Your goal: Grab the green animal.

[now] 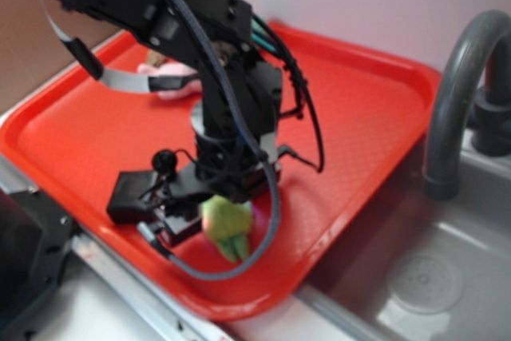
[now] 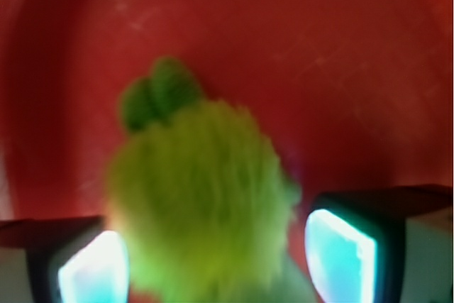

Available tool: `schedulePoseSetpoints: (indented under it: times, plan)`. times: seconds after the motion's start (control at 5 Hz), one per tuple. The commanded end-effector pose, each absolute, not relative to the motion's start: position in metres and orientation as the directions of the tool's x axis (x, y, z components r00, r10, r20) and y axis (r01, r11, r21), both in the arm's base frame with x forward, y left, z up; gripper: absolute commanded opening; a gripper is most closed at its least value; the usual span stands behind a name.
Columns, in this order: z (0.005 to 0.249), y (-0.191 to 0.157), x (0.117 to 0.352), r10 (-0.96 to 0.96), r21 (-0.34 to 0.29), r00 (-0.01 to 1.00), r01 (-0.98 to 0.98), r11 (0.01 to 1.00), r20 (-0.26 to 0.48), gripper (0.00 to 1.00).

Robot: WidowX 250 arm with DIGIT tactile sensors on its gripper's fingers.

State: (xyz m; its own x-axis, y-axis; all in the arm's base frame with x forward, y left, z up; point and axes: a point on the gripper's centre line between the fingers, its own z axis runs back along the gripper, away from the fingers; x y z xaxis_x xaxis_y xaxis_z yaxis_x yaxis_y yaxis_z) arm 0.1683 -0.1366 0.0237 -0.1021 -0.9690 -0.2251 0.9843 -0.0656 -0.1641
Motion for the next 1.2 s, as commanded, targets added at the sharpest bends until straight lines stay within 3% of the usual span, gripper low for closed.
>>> schedulePoseSetpoints:
  times: [0.0,0.2,0.4,0.6,0.8,1.0]
  plan:
    - [0.021,-0.140,0.152,-0.956,-0.124,-0.083,0.991,-0.049,-0.282,0.00]
    - [0.025,-0.140,0.150,-0.951,-0.090,-0.046,0.996,-0.019,-0.306,0.00]
    - [0.073,-0.125,0.166,-0.922,0.051,0.233,0.972,0.228,-0.308,0.00]
    - [0.122,-0.105,0.183,-0.841,0.154,0.486,0.874,0.461,-0.237,0.00]
    - [0.165,-0.079,0.178,-0.723,0.125,0.690,0.721,0.682,-0.030,0.00]
    - [0.189,-0.064,0.154,-0.530,0.070,0.845,0.525,0.848,0.075,0.00]
